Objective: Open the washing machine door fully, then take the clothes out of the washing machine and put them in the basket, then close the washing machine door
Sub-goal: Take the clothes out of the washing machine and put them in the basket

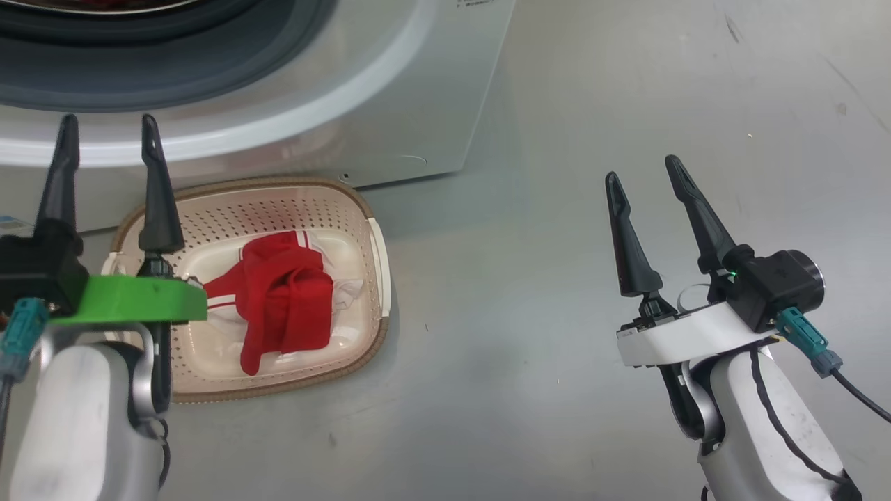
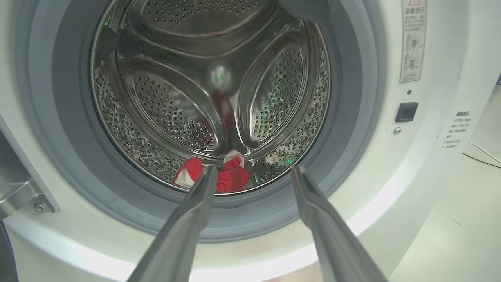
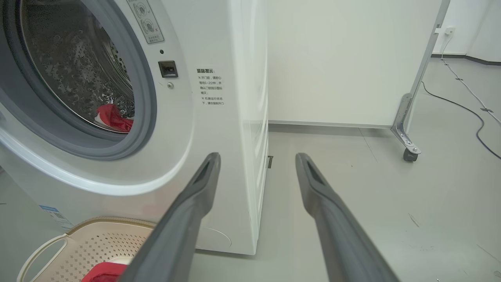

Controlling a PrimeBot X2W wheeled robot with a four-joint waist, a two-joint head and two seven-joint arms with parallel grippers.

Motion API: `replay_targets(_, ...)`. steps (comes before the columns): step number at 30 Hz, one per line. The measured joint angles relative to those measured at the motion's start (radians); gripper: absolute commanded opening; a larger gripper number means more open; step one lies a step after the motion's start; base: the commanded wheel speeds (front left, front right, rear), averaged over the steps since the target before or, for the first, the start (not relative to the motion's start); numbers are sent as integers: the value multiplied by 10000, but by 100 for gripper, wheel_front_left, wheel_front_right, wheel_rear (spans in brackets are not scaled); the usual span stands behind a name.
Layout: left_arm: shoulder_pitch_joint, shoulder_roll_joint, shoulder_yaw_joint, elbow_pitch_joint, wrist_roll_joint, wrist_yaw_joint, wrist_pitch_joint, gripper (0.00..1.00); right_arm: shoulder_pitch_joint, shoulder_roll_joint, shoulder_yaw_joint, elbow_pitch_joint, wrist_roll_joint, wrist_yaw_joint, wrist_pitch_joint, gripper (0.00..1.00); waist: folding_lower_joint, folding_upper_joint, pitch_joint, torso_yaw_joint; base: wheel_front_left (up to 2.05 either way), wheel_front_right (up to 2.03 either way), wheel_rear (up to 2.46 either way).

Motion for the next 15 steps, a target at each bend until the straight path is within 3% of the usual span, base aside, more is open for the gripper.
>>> replay_targets(15, 2388, -602, -244, -198, -307, 88, -397, 100, 1354, -117, -382, 322, -153, 8, 0, 100, 0, 0, -1801, 893, 0, 0, 0)
